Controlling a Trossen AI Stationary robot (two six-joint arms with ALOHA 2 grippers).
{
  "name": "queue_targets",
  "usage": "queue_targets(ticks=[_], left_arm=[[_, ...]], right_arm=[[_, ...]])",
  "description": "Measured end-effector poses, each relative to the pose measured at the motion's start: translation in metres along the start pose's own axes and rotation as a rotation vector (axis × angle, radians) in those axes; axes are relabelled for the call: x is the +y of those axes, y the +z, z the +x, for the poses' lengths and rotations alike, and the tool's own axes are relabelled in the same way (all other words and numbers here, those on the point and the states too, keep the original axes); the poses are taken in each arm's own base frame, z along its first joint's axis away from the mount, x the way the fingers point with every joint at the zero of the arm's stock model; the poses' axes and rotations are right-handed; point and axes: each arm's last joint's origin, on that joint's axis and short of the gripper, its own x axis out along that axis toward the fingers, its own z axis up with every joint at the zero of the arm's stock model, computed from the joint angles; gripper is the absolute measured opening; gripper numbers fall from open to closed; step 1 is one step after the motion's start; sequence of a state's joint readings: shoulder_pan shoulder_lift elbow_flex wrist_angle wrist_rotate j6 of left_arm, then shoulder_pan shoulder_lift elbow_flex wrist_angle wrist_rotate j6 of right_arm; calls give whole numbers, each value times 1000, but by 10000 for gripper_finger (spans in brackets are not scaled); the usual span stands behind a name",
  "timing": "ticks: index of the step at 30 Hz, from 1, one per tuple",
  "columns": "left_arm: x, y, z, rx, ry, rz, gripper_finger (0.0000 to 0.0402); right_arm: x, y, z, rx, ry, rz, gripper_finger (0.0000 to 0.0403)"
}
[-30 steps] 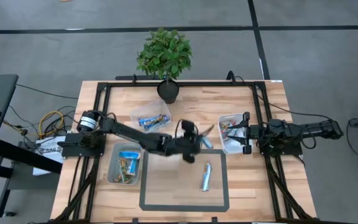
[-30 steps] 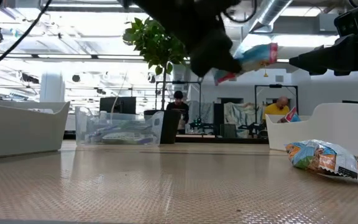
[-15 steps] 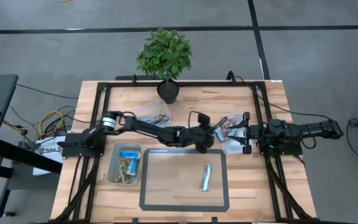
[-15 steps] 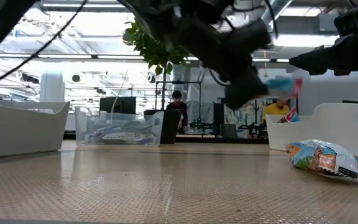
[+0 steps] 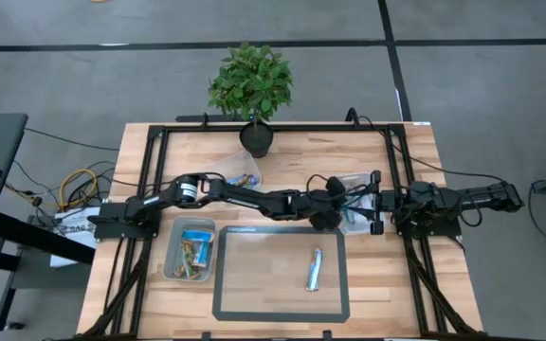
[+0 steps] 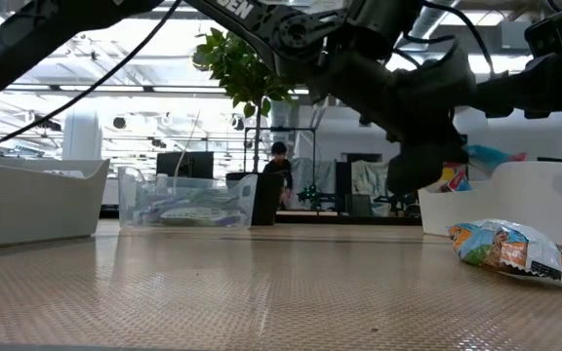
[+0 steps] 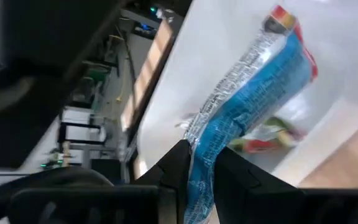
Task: Pick and place Granola Bars by type
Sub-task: Put the red granola bar into the white bin
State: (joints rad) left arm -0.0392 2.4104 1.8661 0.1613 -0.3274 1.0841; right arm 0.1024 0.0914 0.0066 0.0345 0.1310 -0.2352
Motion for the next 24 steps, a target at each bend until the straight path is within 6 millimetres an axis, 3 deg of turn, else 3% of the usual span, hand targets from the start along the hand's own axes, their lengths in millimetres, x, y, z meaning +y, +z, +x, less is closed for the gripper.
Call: queue_targets(ticks=[5, 17, 24], left_arm=[[-2, -1, 0, -20, -36, -46, 88], [-2, -4, 1, 20, -32, -162, 260], [-4, -3, 0, 27, -38, -173, 311]], right_arm=[[0, 0, 0, 0, 1, 0, 171], [0, 0, 0, 0, -1, 0, 171], [0, 0, 0, 0, -1, 0, 171]])
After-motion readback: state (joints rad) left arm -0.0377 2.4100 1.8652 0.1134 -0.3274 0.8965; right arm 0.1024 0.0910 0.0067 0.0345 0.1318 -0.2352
